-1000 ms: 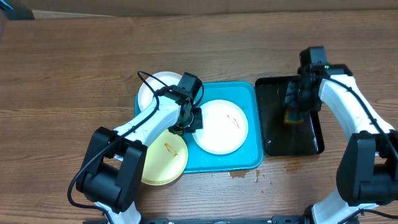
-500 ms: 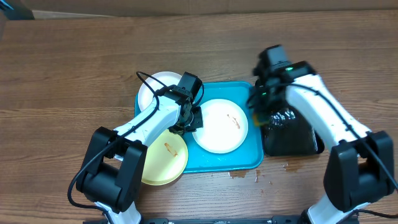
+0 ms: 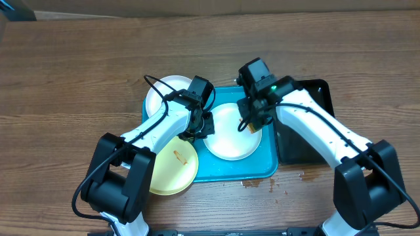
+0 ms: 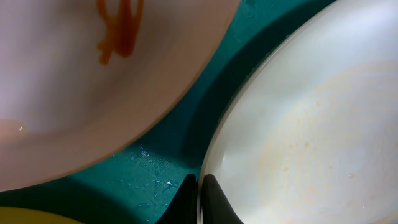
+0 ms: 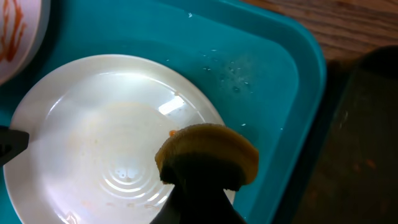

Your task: Clean dirty plates on tray and stack at the side

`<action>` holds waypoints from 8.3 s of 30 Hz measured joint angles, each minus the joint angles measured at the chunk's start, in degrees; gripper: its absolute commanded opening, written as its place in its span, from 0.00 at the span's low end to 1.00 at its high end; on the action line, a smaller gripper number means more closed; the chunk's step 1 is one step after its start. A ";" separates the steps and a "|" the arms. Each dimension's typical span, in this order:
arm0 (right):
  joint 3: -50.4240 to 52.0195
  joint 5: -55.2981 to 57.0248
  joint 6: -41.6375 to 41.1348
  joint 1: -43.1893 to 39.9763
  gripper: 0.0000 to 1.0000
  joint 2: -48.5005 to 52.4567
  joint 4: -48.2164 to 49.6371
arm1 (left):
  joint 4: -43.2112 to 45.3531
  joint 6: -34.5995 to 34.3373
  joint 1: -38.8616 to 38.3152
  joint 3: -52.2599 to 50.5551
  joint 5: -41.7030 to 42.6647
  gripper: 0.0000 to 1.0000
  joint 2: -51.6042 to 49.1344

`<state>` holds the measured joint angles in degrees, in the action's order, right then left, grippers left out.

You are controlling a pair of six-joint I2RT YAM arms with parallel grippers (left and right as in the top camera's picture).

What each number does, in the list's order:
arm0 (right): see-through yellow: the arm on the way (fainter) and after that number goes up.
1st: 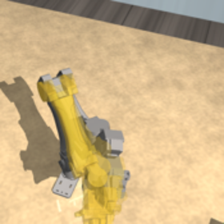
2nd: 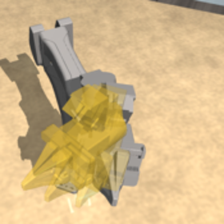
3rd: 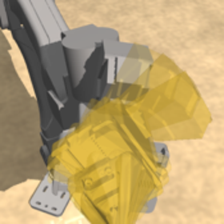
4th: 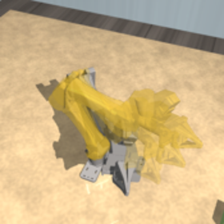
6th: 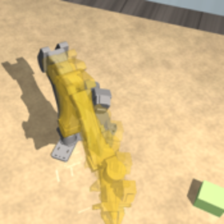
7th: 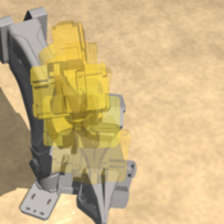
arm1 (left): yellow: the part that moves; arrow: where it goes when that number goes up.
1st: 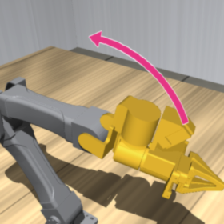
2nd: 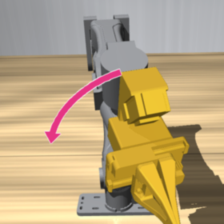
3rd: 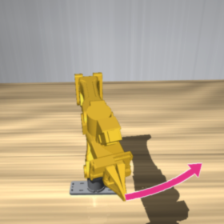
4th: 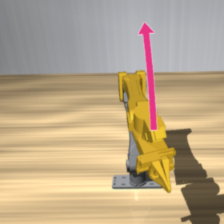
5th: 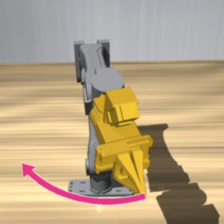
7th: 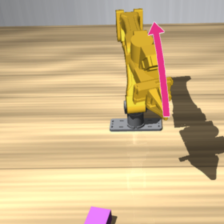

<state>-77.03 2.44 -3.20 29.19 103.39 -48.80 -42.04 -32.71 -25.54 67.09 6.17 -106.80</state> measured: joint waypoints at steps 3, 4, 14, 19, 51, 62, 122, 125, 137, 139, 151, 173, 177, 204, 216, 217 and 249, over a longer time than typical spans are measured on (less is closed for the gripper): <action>2.27 1.46 0.68 1.40 0.04 0.02 2.75 | -0.02 0.00 0.00 0.00 0.00 0.04 0.00; 2.91 1.79 0.72 1.70 0.04 0.02 3.39 | -0.02 0.00 0.02 0.00 0.00 0.04 0.00; 10.97 4.09 1.60 2.01 0.14 0.02 13.25 | -0.07 0.00 0.02 0.00 -0.02 0.05 0.00; 12.87 4.90 1.60 2.01 0.25 0.02 15.85 | -0.09 0.00 0.00 0.00 0.00 0.06 0.00; 20.04 0.31 -2.12 1.53 0.04 -1.03 23.28 | -0.35 0.00 0.00 0.00 0.02 0.04 -0.31; 18.18 -12.55 4.20 1.20 0.04 -1.11 16.81 | -0.81 0.02 0.02 0.00 -0.57 0.04 -0.31; -12.15 -5.16 -11.21 -39.76 1.00 0.04 -4.20 | -1.70 1.92 0.17 0.70 0.24 0.04 -1.09; -12.15 -5.03 -11.56 -43.15 1.00 0.07 -4.68 | -3.58 2.82 0.63 2.10 0.24 0.04 -1.11; -12.15 -5.03 -11.76 -44.94 1.00 0.07 -4.76 | -12.90 8.17 2.05 16.70 -1.51 0.04 -1.27; -12.15 -5.03 -11.76 -44.96 1.00 0.07 -4.79 | -13.62 8.63 2.05 18.99 -1.79 0.04 -1.27; -12.15 -5.05 -11.76 -44.96 1.00 0.07 -4.79 | -11.06 8.98 0.63 28.85 -2.73 0.04 -1.27; -12.15 -5.03 -11.80 -44.96 1.00 0.07 -4.76 | 1.86 14.86 -28.06 28.85 -38.45 0.04 -1.36; -12.15 -5.03 -11.76 -44.96 1.00 0.07 -4.79 | 4.33 18.56 -32.04 28.85 -45.83 0.04 -1.36; -12.15 -5.05 -11.78 -44.96 1.00 0.07 -4.74 | 14.67 33.77 -40.48 28.85 -73.57 0.04 -1.38; -12.15 -5.05 -11.78 -44.96 1.00 0.07 -4.76 | 6.78 25.42 -37.62 28.94 -55.74 0.04 -1.40; -12.15 -5.05 -11.80 -44.96 1.00 0.07 -4.79 | 6.16 24.13 -36.54 28.94 -52.06 0.04 -1.42; -12.15 -5.07 -11.80 -44.94 1.00 0.07 -4.79 | -14.78 14.80 50.45 29.07 12.09 0.04 0.92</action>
<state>-89.19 -2.63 -15.00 -15.75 103.46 -53.58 -56.82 -17.91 24.91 96.16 18.26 -105.89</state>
